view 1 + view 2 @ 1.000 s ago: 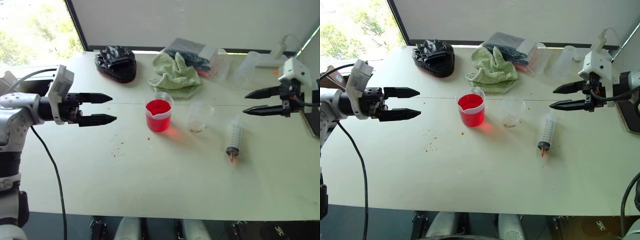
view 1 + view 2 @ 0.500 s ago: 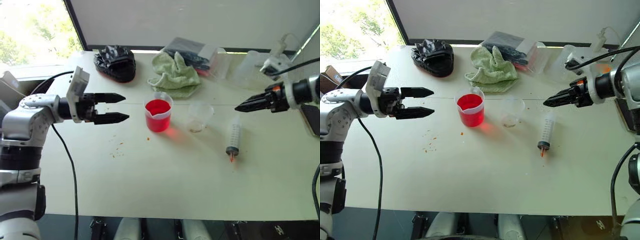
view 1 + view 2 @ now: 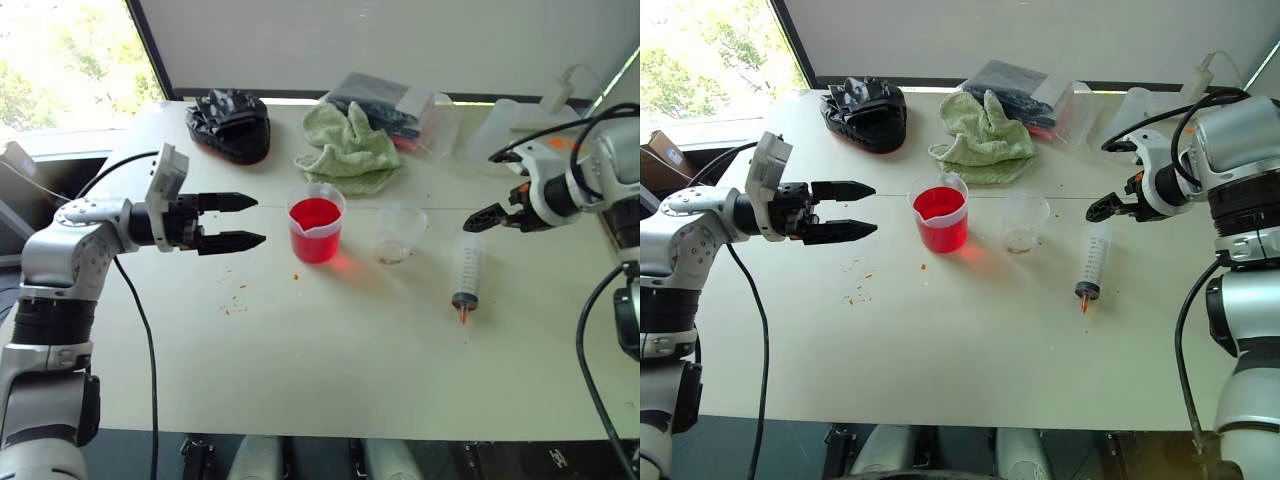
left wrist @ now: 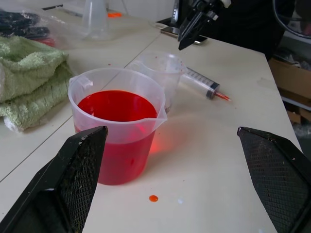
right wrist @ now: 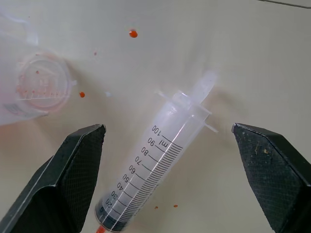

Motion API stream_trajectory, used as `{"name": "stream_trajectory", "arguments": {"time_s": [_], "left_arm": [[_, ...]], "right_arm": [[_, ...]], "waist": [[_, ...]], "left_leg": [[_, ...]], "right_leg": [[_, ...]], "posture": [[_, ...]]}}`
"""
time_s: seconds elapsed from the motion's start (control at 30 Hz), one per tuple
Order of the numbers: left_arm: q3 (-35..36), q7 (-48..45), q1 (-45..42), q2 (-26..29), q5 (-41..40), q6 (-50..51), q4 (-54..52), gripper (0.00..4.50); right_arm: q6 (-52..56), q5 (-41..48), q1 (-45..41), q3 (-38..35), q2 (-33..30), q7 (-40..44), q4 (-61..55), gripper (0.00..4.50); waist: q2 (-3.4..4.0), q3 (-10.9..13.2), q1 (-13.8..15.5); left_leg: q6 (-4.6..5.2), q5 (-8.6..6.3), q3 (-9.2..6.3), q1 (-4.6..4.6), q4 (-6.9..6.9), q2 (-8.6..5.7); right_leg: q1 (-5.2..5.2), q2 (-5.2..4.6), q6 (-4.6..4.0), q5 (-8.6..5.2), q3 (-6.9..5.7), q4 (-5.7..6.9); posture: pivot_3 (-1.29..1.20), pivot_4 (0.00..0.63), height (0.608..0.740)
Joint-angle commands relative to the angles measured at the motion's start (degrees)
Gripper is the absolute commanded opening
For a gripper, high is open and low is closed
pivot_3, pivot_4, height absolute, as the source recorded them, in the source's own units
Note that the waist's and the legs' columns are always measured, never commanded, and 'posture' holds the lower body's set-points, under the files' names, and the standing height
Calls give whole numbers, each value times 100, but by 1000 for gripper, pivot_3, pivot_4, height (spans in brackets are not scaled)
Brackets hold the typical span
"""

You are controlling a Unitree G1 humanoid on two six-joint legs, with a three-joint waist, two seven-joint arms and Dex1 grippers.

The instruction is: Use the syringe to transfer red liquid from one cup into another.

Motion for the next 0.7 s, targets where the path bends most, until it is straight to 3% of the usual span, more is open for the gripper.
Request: {"name": "stream_trajectory", "arguments": {"time_s": [0.03, 0.23, 0.7], "left_arm": [[199, -21, -80, 126, -68, -51, -230, 4500], [264, 56, 27, 211, -90, -22, -369, 4500], [399, 249, 162, 244, -152, 64, -597, 4500]], "right_arm": [[38, 360, -54, -306, 82, -676, 141, 4401], [38, 1076, -1, -547, 316, -2163, 747, 4401], [38, 6062, 573, 47, -325, -5914, 475, 4401]], "waist": [[0, 0, -2], [0, 0, -5], [0, 0, -12]], "left_leg": [[0, 0, 0, 0, 0, 0], [0, 0, 1, -2, 0, 1], [0, 0, 1, -3, 1, 5]], "right_leg": [[0, 0, 0, 0, 0, 0], [1, 0, 0, 0, 0, 2], [5, 2, 0, 0, -1, -2]], "posture": [[0, 150, 711], [0, 150, 711], [0, 150, 711]]}}
